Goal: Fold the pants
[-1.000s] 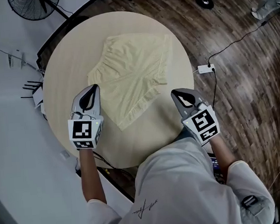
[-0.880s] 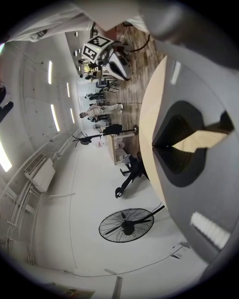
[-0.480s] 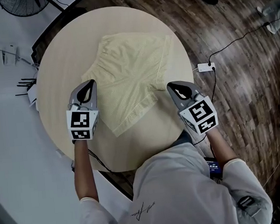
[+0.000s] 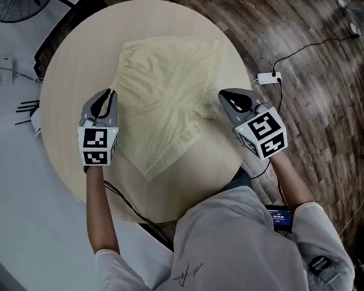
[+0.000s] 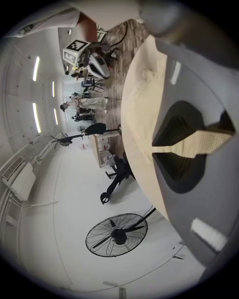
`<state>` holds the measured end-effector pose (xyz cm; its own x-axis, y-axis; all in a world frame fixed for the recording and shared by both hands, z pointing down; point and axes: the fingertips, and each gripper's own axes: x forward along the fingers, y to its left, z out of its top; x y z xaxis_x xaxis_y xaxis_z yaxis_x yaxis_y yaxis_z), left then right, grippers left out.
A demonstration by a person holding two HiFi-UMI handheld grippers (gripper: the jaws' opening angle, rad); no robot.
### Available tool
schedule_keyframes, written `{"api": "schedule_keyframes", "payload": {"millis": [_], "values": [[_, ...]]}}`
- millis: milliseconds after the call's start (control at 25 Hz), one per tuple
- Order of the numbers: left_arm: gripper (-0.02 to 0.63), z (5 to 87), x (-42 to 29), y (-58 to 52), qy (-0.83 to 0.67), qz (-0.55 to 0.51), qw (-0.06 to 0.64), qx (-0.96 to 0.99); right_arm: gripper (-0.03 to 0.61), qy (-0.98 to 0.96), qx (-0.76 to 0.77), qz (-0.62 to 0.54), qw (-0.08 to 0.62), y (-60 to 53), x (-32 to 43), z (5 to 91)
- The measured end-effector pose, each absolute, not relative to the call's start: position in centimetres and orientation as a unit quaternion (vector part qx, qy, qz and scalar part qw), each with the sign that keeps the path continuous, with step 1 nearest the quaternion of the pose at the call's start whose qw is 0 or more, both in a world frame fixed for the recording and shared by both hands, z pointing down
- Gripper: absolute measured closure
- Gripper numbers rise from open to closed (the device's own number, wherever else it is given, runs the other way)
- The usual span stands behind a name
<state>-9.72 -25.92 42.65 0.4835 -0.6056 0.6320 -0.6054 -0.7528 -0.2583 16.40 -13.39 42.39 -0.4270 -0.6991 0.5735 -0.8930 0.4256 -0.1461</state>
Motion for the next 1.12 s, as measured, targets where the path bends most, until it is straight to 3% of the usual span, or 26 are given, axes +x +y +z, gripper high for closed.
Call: {"api": "schedule_keyframes", "payload": {"millis": [360, 520, 760, 1120], "values": [[0.557, 45.8, -9.5, -30.3, 0.342, -0.401, -0.017, -0.85, 0.584, -0.811, 0.488, 0.215, 0.241, -17.0, 18.0, 44.9], [0.549, 46.6, -9.0, -32.2, 0.356, -0.383, -0.055, -0.851, 0.584, -0.808, 0.485, 0.217, 0.253, -18.5, 19.2, 46.7], [0.448, 49.9, -8.5, -35.2, 0.339, -0.408, -0.08, -0.844, 0.584, -0.793, 0.502, 0.212, 0.273, -22.1, 22.2, 49.3], [0.436, 53.0, -7.0, -39.6, 0.234, -0.501, 0.031, -0.833, 0.583, -0.79, 0.492, 0.203, 0.304, -25.4, 23.8, 52.2]]}}
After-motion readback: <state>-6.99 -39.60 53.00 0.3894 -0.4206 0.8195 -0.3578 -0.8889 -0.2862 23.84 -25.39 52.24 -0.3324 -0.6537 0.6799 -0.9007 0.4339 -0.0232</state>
